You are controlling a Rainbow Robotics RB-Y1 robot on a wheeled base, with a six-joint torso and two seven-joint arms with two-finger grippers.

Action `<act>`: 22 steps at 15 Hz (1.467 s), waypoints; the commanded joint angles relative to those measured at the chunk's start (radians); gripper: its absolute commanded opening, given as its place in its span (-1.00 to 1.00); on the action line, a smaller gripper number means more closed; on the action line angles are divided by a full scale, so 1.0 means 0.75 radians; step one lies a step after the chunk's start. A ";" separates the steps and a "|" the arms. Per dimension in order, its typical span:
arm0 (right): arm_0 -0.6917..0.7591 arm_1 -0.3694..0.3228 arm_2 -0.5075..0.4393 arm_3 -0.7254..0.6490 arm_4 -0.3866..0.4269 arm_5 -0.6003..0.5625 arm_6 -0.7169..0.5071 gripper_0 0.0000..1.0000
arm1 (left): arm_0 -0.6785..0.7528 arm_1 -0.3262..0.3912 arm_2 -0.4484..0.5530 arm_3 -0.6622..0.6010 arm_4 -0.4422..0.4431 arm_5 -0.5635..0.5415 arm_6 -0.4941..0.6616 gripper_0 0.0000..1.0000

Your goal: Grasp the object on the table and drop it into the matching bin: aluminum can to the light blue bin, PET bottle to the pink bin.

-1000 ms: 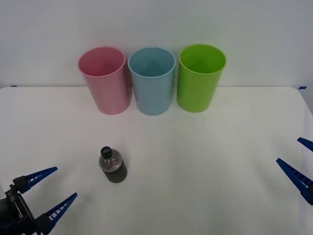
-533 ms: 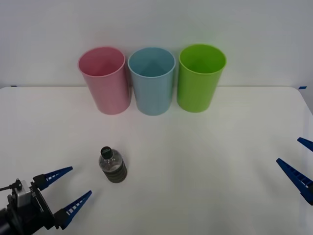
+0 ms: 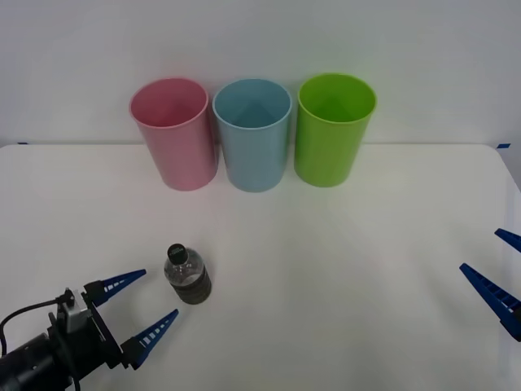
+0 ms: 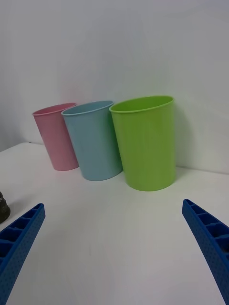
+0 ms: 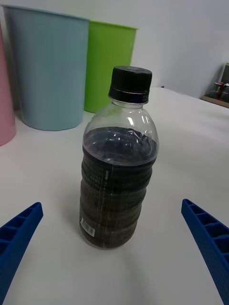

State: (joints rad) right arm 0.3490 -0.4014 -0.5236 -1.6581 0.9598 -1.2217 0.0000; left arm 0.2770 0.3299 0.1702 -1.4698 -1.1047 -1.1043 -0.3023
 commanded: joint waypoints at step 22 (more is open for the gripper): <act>0.000 0.000 0.000 0.000 0.000 0.000 0.000 1.00 | -0.236 -0.127 -0.102 0.221 -0.096 0.075 -0.147 1.00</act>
State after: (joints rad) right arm 0.3491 -0.4014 -0.5236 -1.6581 0.9599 -1.2217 0.0000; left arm 0.0997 0.2347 0.0940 -1.3033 -1.1766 -1.0477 -0.4124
